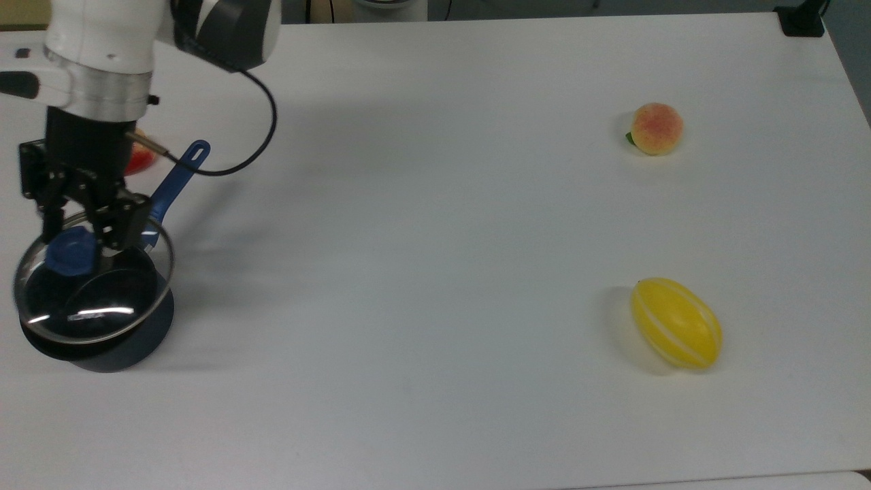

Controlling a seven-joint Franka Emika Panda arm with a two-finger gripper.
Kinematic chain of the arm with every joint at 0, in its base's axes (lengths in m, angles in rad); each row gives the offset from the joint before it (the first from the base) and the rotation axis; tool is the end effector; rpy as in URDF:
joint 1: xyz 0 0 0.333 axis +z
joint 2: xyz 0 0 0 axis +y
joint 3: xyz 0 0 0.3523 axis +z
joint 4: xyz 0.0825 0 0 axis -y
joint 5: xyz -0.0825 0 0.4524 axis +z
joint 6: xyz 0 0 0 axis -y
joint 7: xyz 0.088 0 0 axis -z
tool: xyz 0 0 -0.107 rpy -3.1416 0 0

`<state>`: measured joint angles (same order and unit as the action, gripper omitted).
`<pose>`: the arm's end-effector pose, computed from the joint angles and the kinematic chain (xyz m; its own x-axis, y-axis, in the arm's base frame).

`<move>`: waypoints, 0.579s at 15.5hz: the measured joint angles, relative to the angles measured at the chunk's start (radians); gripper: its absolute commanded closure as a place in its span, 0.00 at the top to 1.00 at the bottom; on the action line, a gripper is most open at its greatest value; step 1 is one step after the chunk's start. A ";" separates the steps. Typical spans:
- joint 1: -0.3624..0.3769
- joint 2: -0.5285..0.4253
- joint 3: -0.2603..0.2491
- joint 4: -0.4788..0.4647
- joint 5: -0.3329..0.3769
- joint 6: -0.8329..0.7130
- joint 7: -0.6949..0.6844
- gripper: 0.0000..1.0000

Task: Open lid
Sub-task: 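Lift the glass lid off the saucepan and carry it away from the pot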

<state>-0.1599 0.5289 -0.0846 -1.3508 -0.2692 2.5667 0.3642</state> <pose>0.8205 -0.1826 0.5101 0.6970 -0.2750 0.6623 -0.4172 -0.9067 0.0626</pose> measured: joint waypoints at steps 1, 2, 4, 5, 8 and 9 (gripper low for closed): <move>0.004 -0.027 0.021 -0.027 0.000 -0.023 0.000 0.05; 0.008 -0.055 0.045 -0.054 0.000 -0.051 0.000 0.05; 0.010 -0.110 0.096 -0.095 0.000 -0.129 0.003 0.02; 0.009 -0.135 0.126 -0.111 0.000 -0.180 0.003 0.02; 0.009 -0.193 0.203 -0.163 0.000 -0.288 0.003 0.02; 0.009 -0.207 0.223 -0.188 0.000 -0.299 0.003 0.02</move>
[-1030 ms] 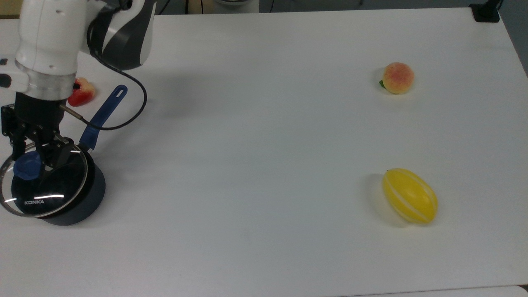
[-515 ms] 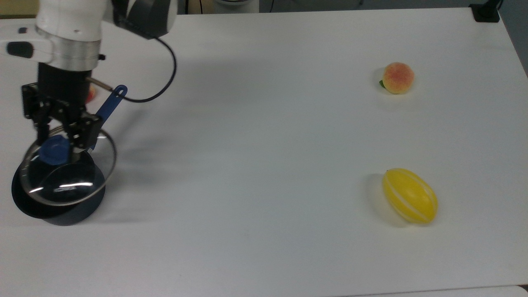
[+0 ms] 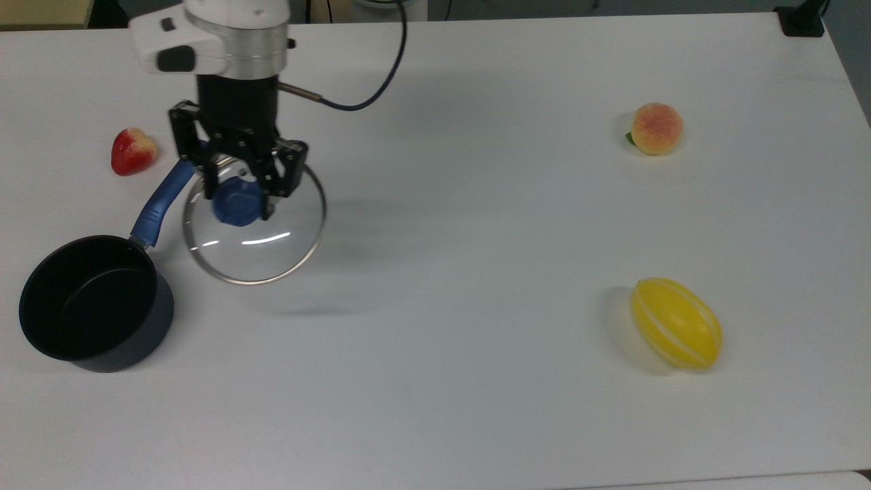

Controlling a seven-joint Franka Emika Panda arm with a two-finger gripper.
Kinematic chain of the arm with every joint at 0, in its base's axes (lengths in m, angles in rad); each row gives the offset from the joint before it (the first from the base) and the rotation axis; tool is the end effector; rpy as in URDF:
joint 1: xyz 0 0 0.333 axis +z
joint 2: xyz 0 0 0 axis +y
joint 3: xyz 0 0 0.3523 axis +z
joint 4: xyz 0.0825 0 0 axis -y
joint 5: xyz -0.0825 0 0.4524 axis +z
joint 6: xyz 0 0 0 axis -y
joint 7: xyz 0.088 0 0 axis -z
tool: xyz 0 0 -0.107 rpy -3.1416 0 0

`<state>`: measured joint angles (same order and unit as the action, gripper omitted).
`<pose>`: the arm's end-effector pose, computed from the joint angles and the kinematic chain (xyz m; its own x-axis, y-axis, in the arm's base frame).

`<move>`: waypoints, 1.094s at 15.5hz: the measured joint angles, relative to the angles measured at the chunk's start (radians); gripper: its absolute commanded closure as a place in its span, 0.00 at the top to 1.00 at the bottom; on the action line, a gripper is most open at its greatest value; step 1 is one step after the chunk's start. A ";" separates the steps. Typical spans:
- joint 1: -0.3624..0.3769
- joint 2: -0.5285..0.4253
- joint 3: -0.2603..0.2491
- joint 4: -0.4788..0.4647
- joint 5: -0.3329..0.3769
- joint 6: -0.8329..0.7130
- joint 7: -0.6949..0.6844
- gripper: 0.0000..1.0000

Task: Open lid
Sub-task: 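Lift the glass lid off the saucepan and carry it away from the pot, then lower the glass lid onto the table and open the gripper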

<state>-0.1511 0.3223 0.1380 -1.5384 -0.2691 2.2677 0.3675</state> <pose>0.7694 -0.0309 0.5299 0.8725 -0.2238 0.4342 -0.2763 -0.9591 0.0608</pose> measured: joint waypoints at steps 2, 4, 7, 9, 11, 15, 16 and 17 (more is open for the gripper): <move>0.000 -0.026 0.034 -0.062 0.000 -0.002 -0.006 0.02; 0.002 -0.057 0.056 -0.133 0.000 -0.002 -0.026 0.00; 0.005 -0.100 0.080 -0.227 0.000 -0.002 -0.046 0.00; 0.007 -0.114 0.091 -0.276 0.000 -0.002 -0.054 0.00; 0.009 -0.127 0.103 -0.326 0.000 -0.002 -0.085 0.00; 0.010 -0.151 0.118 -0.415 0.000 -0.002 -0.121 0.00; 0.010 -0.154 0.118 -0.432 0.000 -0.002 -0.129 0.00; 0.009 -0.155 0.118 -0.446 0.000 -0.002 -0.136 0.00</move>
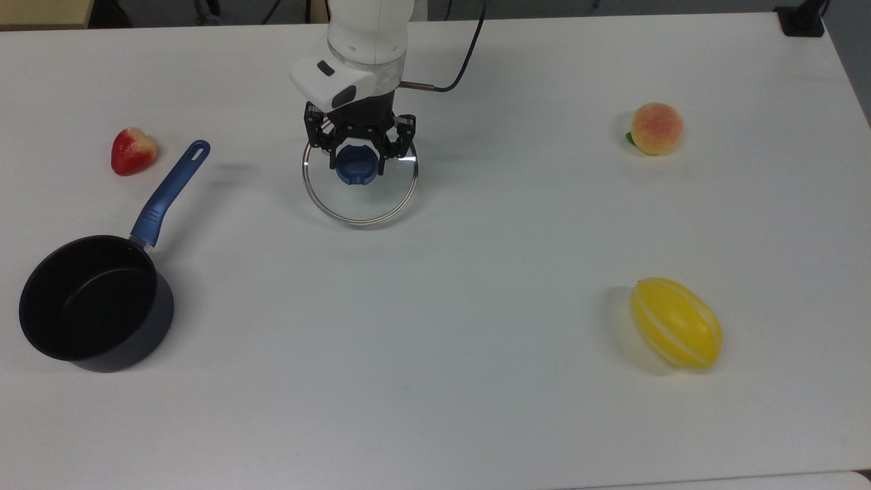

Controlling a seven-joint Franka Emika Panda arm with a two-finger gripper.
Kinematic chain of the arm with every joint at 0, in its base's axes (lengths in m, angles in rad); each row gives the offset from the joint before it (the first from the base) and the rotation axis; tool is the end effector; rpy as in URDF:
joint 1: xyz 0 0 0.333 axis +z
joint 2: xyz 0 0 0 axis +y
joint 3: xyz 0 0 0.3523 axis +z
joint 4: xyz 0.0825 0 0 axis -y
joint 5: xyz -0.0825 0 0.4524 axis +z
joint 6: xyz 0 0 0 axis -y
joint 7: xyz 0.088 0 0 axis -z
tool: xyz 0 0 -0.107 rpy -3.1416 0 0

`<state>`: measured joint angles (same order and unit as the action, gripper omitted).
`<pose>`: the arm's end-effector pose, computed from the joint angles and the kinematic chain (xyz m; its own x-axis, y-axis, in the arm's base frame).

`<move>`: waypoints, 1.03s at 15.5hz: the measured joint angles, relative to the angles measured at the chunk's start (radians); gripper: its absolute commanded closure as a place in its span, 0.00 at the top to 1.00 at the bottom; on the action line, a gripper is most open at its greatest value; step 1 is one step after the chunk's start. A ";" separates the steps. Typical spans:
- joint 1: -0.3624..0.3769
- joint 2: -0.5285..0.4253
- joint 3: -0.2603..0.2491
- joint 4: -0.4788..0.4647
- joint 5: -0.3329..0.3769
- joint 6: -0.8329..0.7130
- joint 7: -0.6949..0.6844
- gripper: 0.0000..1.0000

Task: Open lid
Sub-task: 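Lower the glass lid onto the table and open the gripper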

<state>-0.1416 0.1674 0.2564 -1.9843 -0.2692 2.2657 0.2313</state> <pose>0.6602 0.0643 0.3950 0.9881 0.0487 0.1458 0.0261 -0.9879 0.1528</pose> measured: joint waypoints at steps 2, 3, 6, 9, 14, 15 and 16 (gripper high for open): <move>0.000 0.000 0.000 -0.024 0.000 0.000 -0.018 0.00; 0.000 -0.001 0.001 -0.035 0.000 0.000 -0.027 0.00; 0.005 -0.004 0.006 -0.058 0.000 0.000 -0.031 0.00; 0.010 -0.008 0.006 -0.073 0.000 0.000 -0.031 0.00; 0.023 -0.006 0.006 -0.098 0.000 0.000 -0.032 0.00; 0.025 -0.004 0.006 -0.101 0.000 0.000 -0.032 0.00; 0.026 0.000 0.006 -0.103 0.000 0.000 -0.032 0.00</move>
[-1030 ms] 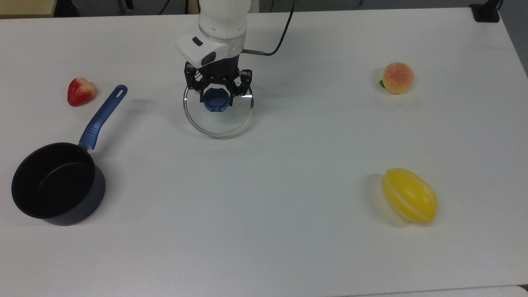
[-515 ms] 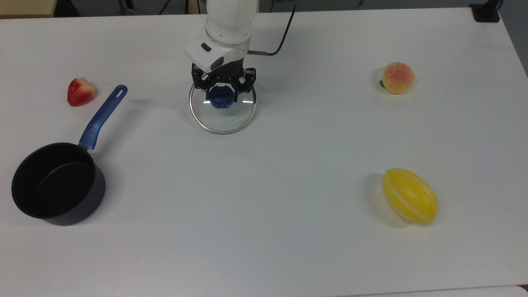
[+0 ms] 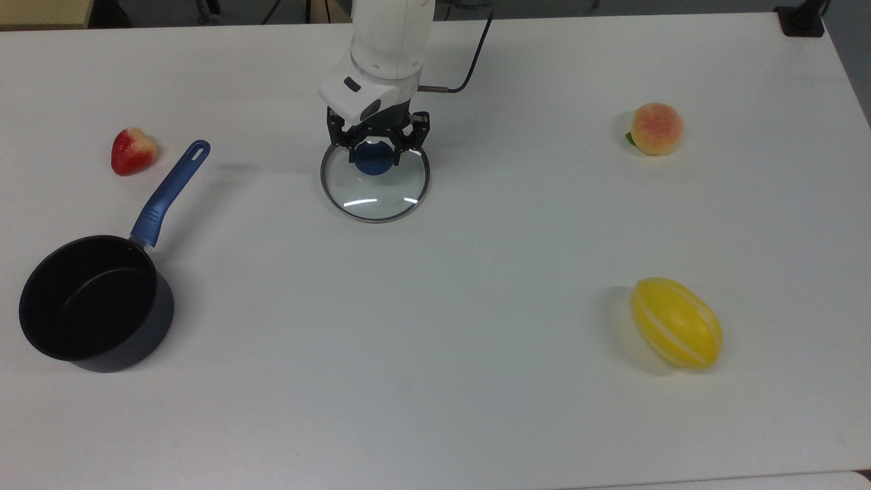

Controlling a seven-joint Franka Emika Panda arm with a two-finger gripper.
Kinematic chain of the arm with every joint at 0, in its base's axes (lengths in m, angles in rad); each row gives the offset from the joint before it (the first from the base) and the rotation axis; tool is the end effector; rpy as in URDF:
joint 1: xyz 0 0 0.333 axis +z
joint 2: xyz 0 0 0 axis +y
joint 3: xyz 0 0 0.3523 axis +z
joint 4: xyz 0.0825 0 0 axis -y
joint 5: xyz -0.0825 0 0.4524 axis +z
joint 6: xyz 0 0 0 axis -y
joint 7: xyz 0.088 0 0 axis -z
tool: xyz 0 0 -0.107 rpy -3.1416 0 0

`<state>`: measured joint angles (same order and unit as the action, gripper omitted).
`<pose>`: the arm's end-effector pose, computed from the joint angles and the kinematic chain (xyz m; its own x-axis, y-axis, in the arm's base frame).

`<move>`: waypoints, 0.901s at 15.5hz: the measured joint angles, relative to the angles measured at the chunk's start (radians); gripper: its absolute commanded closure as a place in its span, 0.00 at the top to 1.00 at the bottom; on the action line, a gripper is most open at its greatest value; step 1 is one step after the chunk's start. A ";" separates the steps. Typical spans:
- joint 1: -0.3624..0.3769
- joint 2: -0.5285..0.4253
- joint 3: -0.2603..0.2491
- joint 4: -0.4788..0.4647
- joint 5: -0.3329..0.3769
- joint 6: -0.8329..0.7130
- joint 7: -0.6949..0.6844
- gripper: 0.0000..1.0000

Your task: Open lid

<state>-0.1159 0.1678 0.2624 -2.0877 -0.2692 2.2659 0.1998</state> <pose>0.6270 0.0829 0.3423 0.9925 0.1166 0.0381 0.1090 -0.9810 0.1606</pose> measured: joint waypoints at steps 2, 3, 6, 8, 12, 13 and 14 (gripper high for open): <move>0.000 0.007 0.000 -0.001 0.000 0.000 0.000 0.07; 0.000 0.007 0.000 -0.001 0.000 0.000 0.000 0.27; 0.000 0.007 0.000 -0.001 0.000 0.000 0.002 0.91; 0.000 0.007 0.000 0.005 0.000 -0.020 0.015 1.00; 0.011 0.007 0.000 0.064 0.000 -0.125 0.055 1.00; 0.018 0.006 0.000 0.092 0.000 -0.163 0.064 1.00; 0.024 0.005 0.000 0.132 0.000 -0.211 0.070 1.00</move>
<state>-0.0920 0.1727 0.2626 -1.9554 -0.2690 2.0549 0.2696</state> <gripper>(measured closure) 0.000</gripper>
